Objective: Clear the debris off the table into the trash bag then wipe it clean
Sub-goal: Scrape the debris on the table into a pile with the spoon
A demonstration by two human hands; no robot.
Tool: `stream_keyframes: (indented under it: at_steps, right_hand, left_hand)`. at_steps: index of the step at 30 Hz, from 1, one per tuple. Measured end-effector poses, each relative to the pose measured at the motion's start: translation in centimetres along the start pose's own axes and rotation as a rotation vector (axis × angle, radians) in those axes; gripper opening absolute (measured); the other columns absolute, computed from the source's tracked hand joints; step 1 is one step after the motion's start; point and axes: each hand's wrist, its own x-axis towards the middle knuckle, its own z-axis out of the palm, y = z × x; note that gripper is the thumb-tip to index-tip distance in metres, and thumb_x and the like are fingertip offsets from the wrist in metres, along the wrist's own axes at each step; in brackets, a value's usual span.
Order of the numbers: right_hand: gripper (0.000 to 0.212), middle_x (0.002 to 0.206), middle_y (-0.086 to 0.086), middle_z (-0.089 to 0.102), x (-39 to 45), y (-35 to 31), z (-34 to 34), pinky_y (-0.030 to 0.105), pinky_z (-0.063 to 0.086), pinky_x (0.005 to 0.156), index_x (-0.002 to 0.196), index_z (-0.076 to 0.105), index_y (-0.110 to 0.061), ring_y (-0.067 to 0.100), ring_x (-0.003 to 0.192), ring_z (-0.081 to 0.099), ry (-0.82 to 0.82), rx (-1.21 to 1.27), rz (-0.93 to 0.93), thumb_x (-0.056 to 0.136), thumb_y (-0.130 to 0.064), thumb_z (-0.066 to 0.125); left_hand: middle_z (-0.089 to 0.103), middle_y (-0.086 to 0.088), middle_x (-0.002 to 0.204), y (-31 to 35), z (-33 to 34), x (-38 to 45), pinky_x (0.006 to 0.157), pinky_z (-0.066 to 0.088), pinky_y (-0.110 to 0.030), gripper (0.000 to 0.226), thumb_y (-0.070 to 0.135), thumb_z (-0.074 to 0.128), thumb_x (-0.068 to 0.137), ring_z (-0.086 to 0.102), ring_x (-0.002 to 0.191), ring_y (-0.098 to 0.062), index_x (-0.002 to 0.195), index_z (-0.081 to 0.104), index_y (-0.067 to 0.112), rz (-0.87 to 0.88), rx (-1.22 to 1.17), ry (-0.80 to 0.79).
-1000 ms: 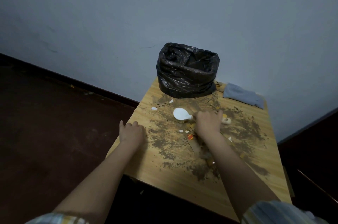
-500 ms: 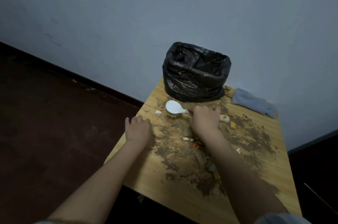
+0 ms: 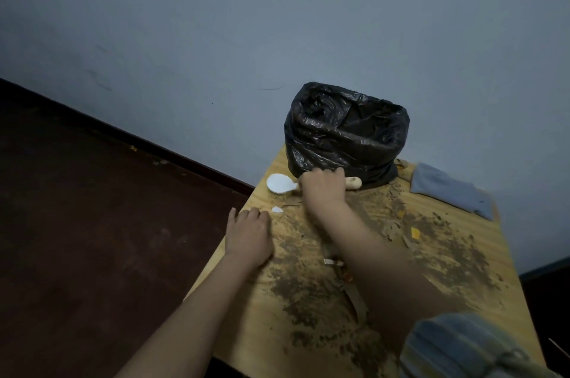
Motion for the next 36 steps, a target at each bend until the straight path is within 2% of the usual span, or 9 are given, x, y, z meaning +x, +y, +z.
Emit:
stream_keyframes:
  at_steps: [4,7,13,19,22,25,29,31,36]
  right_hand:
    - [0.018,0.101,-0.003,0.064,-1.6,3.0,-0.7,0.041,0.031,0.091,0.103,0.064,-0.024,0.022,0.098,0.059,-0.102,0.012,0.134,0.091,-0.018,0.053]
    - [0.023,0.100,-0.001,0.063,-2.6,4.8,-1.4,0.042,0.032,0.092,0.109,0.064,-0.024,0.024,0.097,0.060,-0.099,0.032,0.183,0.091,-0.017,0.052]
    - [0.028,0.112,0.001,0.062,-3.5,1.1,0.5,0.038,0.034,0.090,0.113,0.063,-0.025,0.025,0.106,0.059,0.022,0.023,0.013,0.094,-0.014,0.047]
    - [0.020,0.106,-0.003,0.065,-5.0,2.2,0.2,0.037,0.033,0.085,0.107,0.064,-0.024,0.022,0.102,0.060,-0.079,0.007,0.033,0.093,-0.018,0.051]
    - [0.014,0.091,-0.003,0.060,-6.1,5.8,-1.2,0.038,0.033,0.080,0.103,0.062,-0.022,0.023,0.099,0.060,-0.213,-0.039,0.129,0.090,-0.025,0.057]
    - [0.014,0.073,-0.003,0.045,-6.5,8.3,-1.9,0.037,0.034,0.077,0.103,0.062,-0.019,0.023,0.095,0.061,-0.194,-0.057,0.216,0.091,-0.022,0.055]
    - [0.024,0.097,0.000,0.062,-5.4,7.5,-0.5,0.035,0.040,0.080,0.112,0.065,-0.025,0.023,0.093,0.061,-0.081,0.043,0.219,0.096,-0.018,0.049]
    - [0.026,0.107,0.002,0.062,-4.4,6.5,0.5,0.034,0.039,0.079,0.114,0.065,-0.024,0.025,0.099,0.061,-0.053,0.050,0.190,0.096,-0.015,0.048]
    - [0.026,0.112,0.004,0.062,-2.4,4.5,1.4,0.034,0.039,0.079,0.113,0.064,-0.019,0.025,0.103,0.060,-0.050,0.054,0.163,0.094,-0.010,0.049]
  left_hand:
    - [0.051,-0.001,0.130,-0.3,-0.3,0.4,0.116,0.006,-0.047,0.042,0.027,0.044,0.089,0.041,0.128,-0.019,0.130,0.048,0.018,0.004,-0.014,-0.002]
    - [0.053,-0.001,0.127,-0.2,-0.1,0.5,0.116,0.005,-0.048,0.043,0.027,0.048,0.086,0.043,0.126,-0.019,0.127,0.050,0.018,0.007,-0.014,-0.001]
    - [0.049,0.000,0.131,0.0,0.5,0.1,0.116,0.004,-0.048,0.040,0.030,0.048,0.088,0.040,0.128,-0.019,0.126,0.047,0.018,0.000,-0.007,-0.010]
    - [0.046,-0.001,0.137,-0.2,0.1,-0.5,0.116,0.005,-0.049,0.044,0.027,0.044,0.091,0.036,0.132,-0.021,0.133,0.041,0.018,-0.018,-0.029,-0.031]
    - [0.047,-0.002,0.137,0.2,0.0,-0.4,0.116,0.006,-0.049,0.045,0.030,0.046,0.090,0.036,0.132,-0.023,0.133,0.042,0.017,-0.020,-0.013,-0.040]
    - [0.044,-0.005,0.139,0.9,0.1,-0.5,0.116,0.007,-0.049,0.048,0.030,0.041,0.091,0.035,0.133,-0.026,0.136,0.039,0.015,-0.012,0.045,-0.055]
    - [0.044,-0.007,0.140,1.2,0.0,-0.5,0.117,0.008,-0.049,0.050,0.032,0.040,0.091,0.036,0.133,-0.028,0.137,0.038,0.014,-0.016,0.088,-0.066]
    - [0.043,-0.006,0.141,1.2,-0.1,-0.3,0.117,0.008,-0.049,0.051,0.034,0.041,0.091,0.036,0.133,-0.027,0.139,0.037,0.014,-0.014,0.100,-0.077]
    - [0.044,-0.005,0.140,1.3,-0.1,-0.1,0.117,0.009,-0.049,0.055,0.040,0.048,0.090,0.037,0.133,-0.026,0.138,0.038,0.015,-0.015,0.104,-0.078]
